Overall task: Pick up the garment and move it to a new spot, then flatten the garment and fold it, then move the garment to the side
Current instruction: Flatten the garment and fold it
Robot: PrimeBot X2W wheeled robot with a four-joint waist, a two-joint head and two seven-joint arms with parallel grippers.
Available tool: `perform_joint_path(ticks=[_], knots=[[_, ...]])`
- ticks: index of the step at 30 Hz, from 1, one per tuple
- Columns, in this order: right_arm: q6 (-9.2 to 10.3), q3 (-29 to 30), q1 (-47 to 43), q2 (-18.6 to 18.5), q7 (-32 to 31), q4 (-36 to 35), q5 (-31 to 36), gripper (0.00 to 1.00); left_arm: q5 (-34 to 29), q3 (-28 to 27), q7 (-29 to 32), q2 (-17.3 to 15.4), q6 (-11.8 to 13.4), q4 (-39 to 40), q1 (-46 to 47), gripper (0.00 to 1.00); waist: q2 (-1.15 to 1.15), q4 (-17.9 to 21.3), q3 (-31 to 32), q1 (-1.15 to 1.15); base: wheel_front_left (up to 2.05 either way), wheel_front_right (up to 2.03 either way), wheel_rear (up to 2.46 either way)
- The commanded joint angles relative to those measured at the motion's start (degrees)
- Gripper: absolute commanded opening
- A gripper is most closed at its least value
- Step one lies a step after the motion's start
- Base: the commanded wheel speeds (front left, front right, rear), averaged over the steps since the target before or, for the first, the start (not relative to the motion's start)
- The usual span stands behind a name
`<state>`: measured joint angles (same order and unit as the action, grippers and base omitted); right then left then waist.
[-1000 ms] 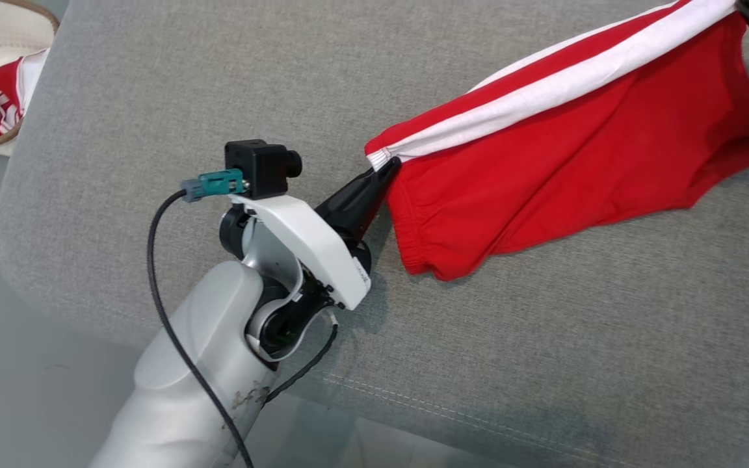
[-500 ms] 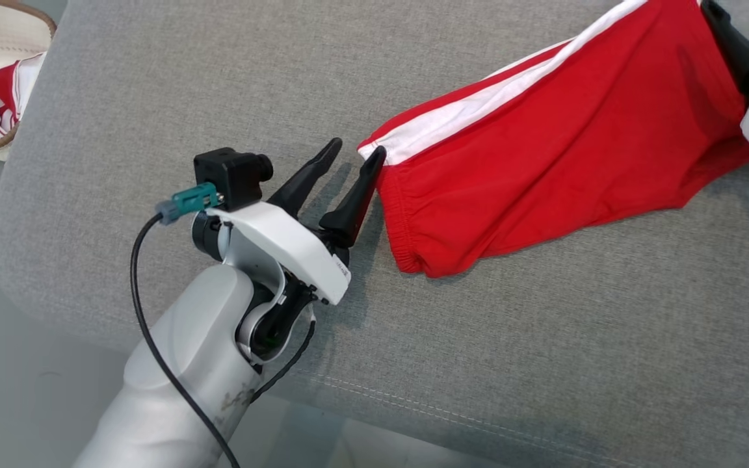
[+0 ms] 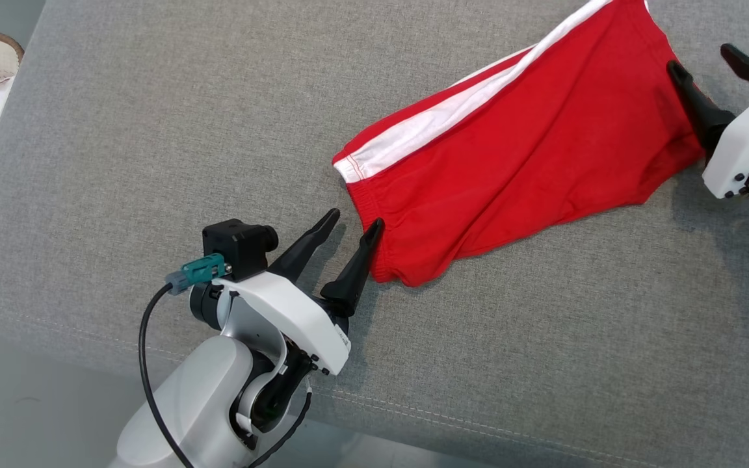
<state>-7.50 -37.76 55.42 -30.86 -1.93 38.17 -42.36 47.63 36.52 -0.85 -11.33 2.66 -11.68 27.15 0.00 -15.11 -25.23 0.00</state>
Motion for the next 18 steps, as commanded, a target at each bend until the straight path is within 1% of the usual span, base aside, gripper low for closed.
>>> perform_joint_path(ticks=[1,5,9,13,16,17,18], knots=[[0.01,-0.6,-1.4,0.3,-0.8,0.0,0.1,1.0,0.9,-1.8,0.4,-1.4,0.4,1.7,-0.1,1.0,0.0,0.0,-0.1,0.0,0.0,0.0,0.0],[0.01,-1.6,0.0,1.5,-2.6,2.8,0.4,1.0,1.6,-1.3,2.5,-1.3,0.5,0.6,0.6,1.0,0.0,0.0,-0.3,0.0,0.0,0.0,0.0],[0.01,-2.9,1.8,2.5,-4.8,6.0,0.4,1.0,3.5,-1.0,4.3,-0.2,-0.9,-1.5,1.8,1.0,0.0,0.0,-0.5,0.0,0.0,0.0,0.0],[0.01,-4.7,3.2,3.4,-6.5,8.3,-0.2,1.0,4.8,-1.0,5.5,0.9,-1.6,-5.3,3.4,1.0,0.0,0.0,-0.6,0.0,0.0,0.0,0.0],[0.01,-5.5,3.6,4.0,-7.4,8.7,-1.4,1.0,5.5,-1.0,5.9,1.6,-2.1,-7.2,4.1,1.0,0.0,0.1,-0.6,0.0,0.0,0.0,0.0],[0.01,-6.0,3.9,4.1,-7.9,8.9,-1.9,1.0,6.0,-1.0,6.1,2.0,-2.6,-8.1,4.5,1.0,0.0,0.1,-0.6,0.0,0.0,0.0,0.0],[0.01,-6.9,4.2,4.3,-8.7,9.2,-3.0,1.0,7.3,-1.1,6.8,2.8,-3.8,-9.7,5.1,1.0,0.0,0.2,-0.6,0.0,0.0,0.0,0.0]])
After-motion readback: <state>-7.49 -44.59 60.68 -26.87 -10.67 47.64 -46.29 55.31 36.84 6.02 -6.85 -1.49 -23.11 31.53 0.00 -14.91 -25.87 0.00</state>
